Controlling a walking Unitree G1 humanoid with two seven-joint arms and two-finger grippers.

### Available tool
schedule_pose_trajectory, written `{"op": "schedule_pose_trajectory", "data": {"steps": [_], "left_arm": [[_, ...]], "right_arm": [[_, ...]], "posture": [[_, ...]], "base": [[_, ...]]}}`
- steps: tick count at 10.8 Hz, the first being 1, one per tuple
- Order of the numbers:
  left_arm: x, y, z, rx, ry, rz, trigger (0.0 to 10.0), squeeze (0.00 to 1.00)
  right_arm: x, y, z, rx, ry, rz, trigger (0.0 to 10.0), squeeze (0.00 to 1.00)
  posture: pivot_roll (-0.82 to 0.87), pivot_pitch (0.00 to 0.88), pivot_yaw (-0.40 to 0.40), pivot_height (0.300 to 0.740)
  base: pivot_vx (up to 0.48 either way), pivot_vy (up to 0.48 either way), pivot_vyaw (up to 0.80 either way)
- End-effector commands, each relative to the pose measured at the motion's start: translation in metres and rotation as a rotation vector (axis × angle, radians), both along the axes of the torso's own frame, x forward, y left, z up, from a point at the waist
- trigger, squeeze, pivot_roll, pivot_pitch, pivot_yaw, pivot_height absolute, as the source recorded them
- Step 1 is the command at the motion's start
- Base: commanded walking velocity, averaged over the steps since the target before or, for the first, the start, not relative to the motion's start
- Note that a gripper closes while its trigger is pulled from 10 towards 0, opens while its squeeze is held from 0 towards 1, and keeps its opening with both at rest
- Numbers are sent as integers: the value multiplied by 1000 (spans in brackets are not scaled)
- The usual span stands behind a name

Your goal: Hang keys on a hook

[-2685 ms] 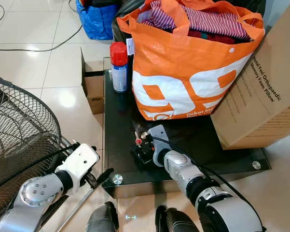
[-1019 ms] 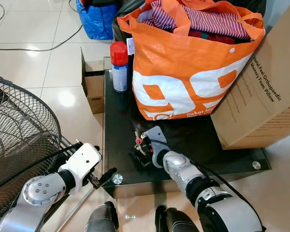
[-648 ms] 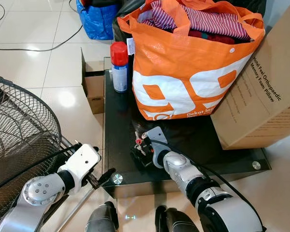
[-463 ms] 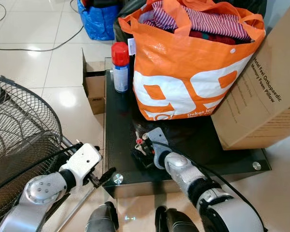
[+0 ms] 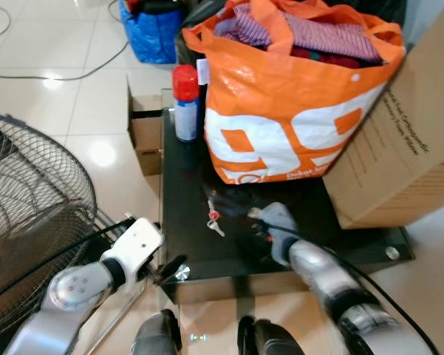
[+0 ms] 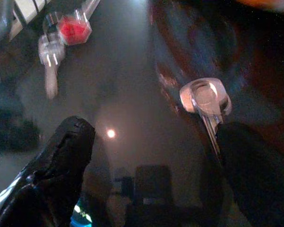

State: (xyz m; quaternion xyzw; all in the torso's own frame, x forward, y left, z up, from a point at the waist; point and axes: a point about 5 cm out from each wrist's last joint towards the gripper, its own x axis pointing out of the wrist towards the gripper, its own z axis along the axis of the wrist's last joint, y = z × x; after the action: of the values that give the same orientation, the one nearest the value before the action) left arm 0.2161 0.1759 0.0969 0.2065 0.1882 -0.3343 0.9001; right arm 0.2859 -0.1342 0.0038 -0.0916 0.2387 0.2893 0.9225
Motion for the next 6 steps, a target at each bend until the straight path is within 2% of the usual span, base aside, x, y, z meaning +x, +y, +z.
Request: {"op": "schedule_pose_trajectory", "data": {"steps": [1,2,3,5,6], "left_arm": [[-1,-5,-5,-3,14,-14,10000,0],[3,-9,-6,-8,12,-22,10000,0],[4,-10,-6,-10,12,-25,10000,0],[7,-12,-7,-12,9,-27,10000,0],[7,-14,-8,-15,8,-29,10000,0]], "right_arm": [[-12,-14,-6,-2,45,-4,10000,0],[-26,-20,-9,-23,56,52,10000,0],[-30,-22,-9,-26,57,59,10000,0],[-24,-22,7,74,18,-11,10000,0],[-22,-20,20,133,-1,-23,10000,263]], "posture": [[9,176,-82,740],[-10,159,-87,740],[-15,154,-90,740],[-26,139,-103,740],[-27,131,-109,740]], "base": [[0,0,0],[0,0,0],[0,0,0],[0,0,0],[0,0,0]]}}
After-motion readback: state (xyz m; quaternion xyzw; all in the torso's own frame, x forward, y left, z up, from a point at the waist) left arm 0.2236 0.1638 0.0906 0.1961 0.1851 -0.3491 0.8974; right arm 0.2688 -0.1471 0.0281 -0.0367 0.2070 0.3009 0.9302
